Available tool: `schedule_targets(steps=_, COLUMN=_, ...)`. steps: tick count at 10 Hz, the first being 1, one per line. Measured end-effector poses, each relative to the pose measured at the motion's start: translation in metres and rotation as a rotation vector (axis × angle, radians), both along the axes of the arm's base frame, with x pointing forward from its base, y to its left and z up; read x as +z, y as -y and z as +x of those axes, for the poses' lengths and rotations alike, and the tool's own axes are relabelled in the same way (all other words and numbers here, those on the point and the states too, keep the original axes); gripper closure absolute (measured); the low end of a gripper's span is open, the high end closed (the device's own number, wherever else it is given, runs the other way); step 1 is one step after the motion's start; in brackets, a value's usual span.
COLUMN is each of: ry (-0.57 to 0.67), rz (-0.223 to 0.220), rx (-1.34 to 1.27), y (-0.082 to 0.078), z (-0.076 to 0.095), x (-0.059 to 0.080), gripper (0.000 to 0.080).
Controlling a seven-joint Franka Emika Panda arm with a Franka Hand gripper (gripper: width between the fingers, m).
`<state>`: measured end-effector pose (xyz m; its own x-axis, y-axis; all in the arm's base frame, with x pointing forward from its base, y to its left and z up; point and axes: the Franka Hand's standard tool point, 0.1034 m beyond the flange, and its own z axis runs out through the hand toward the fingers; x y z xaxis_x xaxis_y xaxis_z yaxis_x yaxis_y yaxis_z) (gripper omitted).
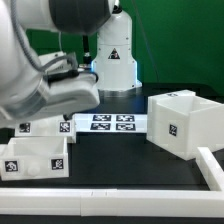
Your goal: Assemble drawer
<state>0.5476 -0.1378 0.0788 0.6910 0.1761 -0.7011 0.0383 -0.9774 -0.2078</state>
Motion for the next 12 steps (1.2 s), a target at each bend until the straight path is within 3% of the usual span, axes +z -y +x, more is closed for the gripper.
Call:
schedule_targets(steps=3, ry=0.000, rz=0.006, rx=0.012, y=-0.003, z=0.000, x=0.000, gripper=0.0151)
schedule_targets(steps=6, ry=-0.049, rz=-0.111, rx=0.031, y=-0.001, z=-0.009, x=-0.005, gripper=0.0151)
schedule_targets(steps=8, ry=-0.033, rz=-0.103, rx=-0.002, y=0.008, z=-0.032, x=-0.019, gripper=0.0151)
schedule_targets(steps=12, ry=-0.036, rz=-0.094, rx=0.021, y=0.005, z=-0.031, x=-0.020, gripper=0.0151)
